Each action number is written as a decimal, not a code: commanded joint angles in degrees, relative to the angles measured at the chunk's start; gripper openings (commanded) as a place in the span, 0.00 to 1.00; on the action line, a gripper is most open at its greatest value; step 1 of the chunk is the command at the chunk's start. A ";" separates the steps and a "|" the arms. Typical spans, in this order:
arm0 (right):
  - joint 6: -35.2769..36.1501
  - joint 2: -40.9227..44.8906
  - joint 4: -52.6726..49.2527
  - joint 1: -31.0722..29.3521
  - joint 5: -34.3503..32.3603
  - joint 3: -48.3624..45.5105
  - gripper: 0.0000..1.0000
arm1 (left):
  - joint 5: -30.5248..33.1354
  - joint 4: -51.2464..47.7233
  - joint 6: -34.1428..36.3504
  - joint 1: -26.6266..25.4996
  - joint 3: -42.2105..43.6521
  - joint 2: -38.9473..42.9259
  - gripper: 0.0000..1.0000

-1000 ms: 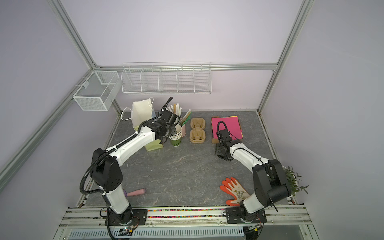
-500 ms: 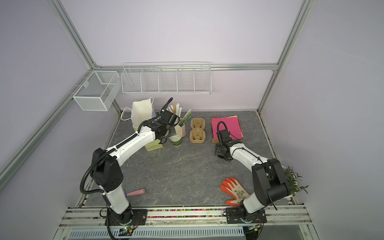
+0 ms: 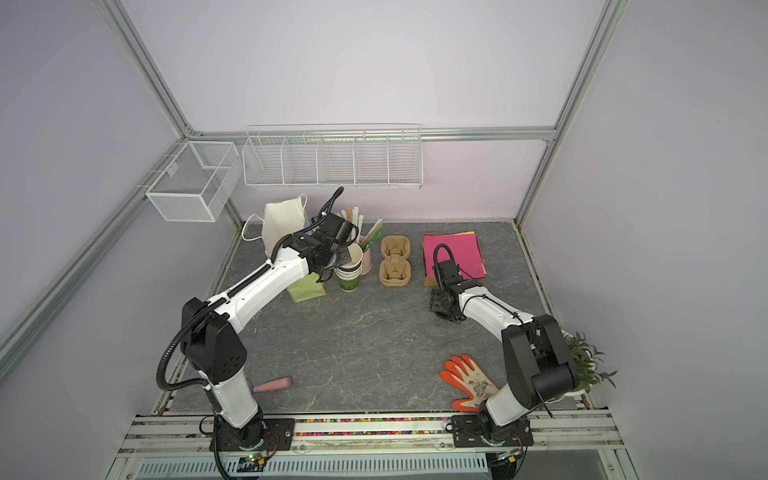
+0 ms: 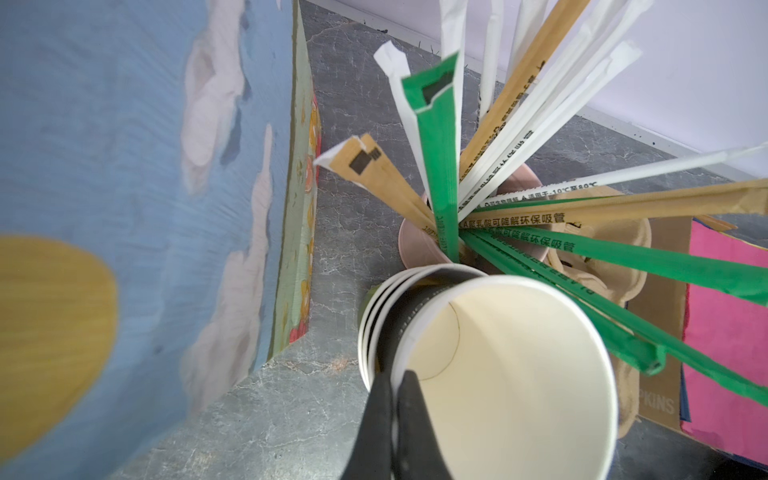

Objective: Pack the takeout coffee
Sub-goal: 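Reach the left gripper to the paper cup stack and grasp the top cup, then lift the black-sleeved paper cup off the stack toward the table center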

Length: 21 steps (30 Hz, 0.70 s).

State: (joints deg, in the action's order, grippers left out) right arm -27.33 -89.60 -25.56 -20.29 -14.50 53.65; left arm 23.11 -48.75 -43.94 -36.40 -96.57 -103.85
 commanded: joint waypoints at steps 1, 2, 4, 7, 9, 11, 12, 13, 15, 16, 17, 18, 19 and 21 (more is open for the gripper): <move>0.51 -0.09 -0.18 0.27 0.24 -0.47 0.72 | 1.63 -0.84 -0.02 -0.16 -1.80 3.36 0.00; 0.61 0.00 -0.19 0.33 0.22 -0.43 0.72 | 2.20 -0.71 0.30 -0.16 -2.19 3.89 0.00; 0.61 0.13 -0.39 0.30 0.26 -0.31 0.72 | 2.82 -0.90 0.71 -0.17 -2.95 4.80 0.00; 0.61 0.23 -0.59 0.27 0.35 -0.16 0.72 | 3.30 -2.12 1.10 -0.07 -4.75 5.37 0.00; 0.61 0.37 -0.70 0.26 0.33 -0.11 0.72 | 3.72 -3.11 1.55 -0.07 -6.34 5.74 0.00; 0.71 0.48 -0.93 0.26 0.41 0.16 0.72 | 3.52 -3.99 1.92 -0.09 -7.83 6.30 0.00; 0.70 0.50 -0.98 0.26 0.41 0.21 0.72 | 3.16 -4.07 2.44 -0.07 -8.29 6.80 0.00; 0.79 0.63 -1.07 0.30 0.39 0.22 0.72 | 2.47 -4.00 3.15 -0.07 -8.58 7.41 0.00; 0.85 0.91 -1.41 0.27 0.26 0.31 0.72 | 1.08 -4.15 3.83 -0.07 -8.81 9.09 0.00; 0.97 1.20 -1.58 0.26 0.14 0.38 0.72 | 0.28 -4.24 4.14 -0.15 -8.76 10.09 0.00; 0.96 1.56 -1.80 0.36 0.17 0.36 0.72 | -0.45 -4.38 4.34 -0.23 -8.51 11.16 0.00; 1.00 1.90 -2.02 0.37 0.09 0.49 0.72 | -0.90 -4.61 4.29 -0.48 -8.14 12.11 0.00; 1.12 2.50 -2.23 0.40 0.03 0.47 0.72 | -1.47 -4.92 4.38 -0.88 -7.57 13.19 0.00; 1.18 3.51 -2.67 0.41 0.01 0.47 0.72 | -1.16 -5.54 4.55 -2.52 -6.11 15.07 0.00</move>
State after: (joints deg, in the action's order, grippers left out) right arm -26.87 -88.90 -26.35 -20.27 -14.50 53.67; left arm 22.90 -51.24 -40.21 -37.17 -103.53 -91.70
